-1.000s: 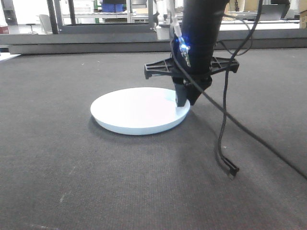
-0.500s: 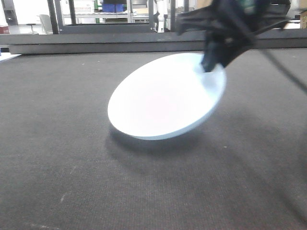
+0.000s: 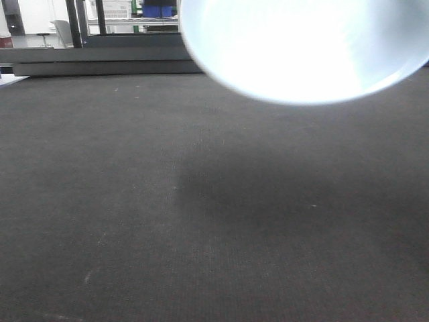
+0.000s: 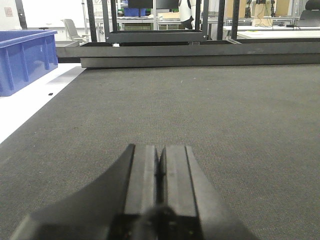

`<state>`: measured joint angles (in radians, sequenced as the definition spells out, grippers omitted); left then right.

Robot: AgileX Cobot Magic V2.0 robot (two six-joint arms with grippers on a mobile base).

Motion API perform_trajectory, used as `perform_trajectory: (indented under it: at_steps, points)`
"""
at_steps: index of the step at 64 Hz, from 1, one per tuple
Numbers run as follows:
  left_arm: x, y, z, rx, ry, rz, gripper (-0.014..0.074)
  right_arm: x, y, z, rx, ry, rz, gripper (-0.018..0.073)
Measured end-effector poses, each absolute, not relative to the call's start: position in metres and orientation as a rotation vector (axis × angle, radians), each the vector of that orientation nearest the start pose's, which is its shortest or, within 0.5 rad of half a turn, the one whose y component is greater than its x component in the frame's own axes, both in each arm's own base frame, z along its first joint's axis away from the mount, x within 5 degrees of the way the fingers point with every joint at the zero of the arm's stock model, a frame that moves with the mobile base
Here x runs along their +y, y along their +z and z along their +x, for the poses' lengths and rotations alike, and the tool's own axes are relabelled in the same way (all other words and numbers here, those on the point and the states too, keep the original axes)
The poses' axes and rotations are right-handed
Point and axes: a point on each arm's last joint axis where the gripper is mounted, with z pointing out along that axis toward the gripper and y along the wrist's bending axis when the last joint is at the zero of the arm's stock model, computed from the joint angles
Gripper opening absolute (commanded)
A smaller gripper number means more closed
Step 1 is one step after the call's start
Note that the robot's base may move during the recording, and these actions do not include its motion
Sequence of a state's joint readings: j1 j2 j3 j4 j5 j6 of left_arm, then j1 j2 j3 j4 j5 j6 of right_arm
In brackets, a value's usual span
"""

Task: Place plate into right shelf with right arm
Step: 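Close the right gripper on the plate rim and lift it up, then hold the plate in the right gripper while driving away from the table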

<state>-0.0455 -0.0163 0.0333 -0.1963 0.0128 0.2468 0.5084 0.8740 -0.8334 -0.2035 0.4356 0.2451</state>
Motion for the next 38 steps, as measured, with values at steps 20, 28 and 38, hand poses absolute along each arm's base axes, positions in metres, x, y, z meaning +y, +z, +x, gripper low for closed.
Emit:
perform_trajectory:
  at_steps: [20, 28, 38]
  points:
    - [-0.003, 0.202, 0.056, 1.511, 0.002, 0.075, -0.0047, 0.038, 0.403, 0.089, 1.661, 0.318, -0.316, 0.0051]
    - [-0.003, 0.202, 0.056, 1.511, 0.002, 0.075, -0.0047, 0.023, 0.41, 0.063, 1.574, 0.334, -0.29, 0.0051]
    - [-0.003, 0.202, 0.056, 1.511, 0.002, 0.075, -0.0047, 0.013, 0.414, 0.044, 1.501, 0.348, -0.27, 0.0051]
